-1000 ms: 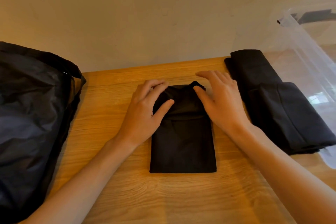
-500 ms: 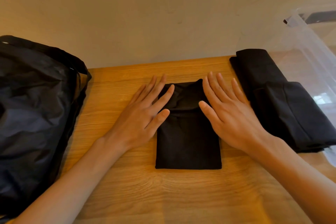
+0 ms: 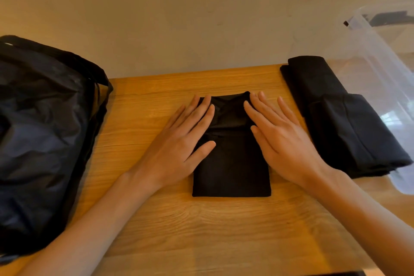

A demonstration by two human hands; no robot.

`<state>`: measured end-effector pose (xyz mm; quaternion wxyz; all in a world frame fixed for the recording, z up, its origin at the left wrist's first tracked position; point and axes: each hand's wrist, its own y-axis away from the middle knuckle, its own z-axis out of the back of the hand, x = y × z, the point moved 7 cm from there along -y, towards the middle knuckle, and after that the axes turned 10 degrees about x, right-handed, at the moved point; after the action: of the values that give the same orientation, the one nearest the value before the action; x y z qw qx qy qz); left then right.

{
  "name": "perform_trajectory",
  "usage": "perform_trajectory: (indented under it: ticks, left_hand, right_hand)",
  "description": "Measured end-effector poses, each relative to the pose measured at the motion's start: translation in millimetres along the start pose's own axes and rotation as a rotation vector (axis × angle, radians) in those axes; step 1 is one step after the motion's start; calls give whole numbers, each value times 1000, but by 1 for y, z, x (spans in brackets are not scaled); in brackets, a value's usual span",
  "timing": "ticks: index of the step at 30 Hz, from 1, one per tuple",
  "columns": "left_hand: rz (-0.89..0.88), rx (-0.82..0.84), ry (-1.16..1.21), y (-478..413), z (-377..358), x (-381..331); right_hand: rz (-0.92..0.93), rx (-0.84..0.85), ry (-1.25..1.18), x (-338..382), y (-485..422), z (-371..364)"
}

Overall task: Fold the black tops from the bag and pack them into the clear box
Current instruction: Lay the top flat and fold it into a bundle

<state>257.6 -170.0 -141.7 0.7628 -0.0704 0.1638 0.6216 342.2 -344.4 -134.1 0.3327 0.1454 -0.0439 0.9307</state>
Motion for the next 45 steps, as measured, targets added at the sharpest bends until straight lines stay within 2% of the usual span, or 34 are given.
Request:
perform_trajectory:
  ticks: [3,7,9,12,14,20,23,28,32,36,41,45]
  left_hand:
    - [4,19,-92,12,-5,-16]
    - [180,-94,75,54,-10,-26]
    - [251,-114,82,70,-19,-30]
    - [188,-45,13,76,-35,-39]
    - [192,-56,53,80,-35,-41]
    - [434,-391,393,91,-11,-47]
    - [542,-421,573,89,-14,-47]
    - [550,-411,659,95,-16,-49]
    - [548,-403,633,97,-14,-47]
    - [398,-446,388,75,6,-42]
    - [257,-205,181,12,8,-23]
    - [181,-54,52,-7,-3,-6]
  right_hand:
    - [37,-131,-39,13,28,2]
    - [3,-217,-150,23,78,-3]
    - [-40,-172,-138,27,89,-10]
    - [-59,-83,-18,31,89,-22]
    - [-75,-83,-29,32,91,-22]
    - [-304,-234,-331,36,101,-7]
    - [-387,-235,-531,36,99,-11]
    - [-403,-232,-653,36,109,-14]
    - [-385,-203,-569,34,106,-12]
    - [-317,-242,-340,25,63,16]
    - [-204,-76,-140,14,-22,24]
    - [-16,100,-55,10,-59,9]
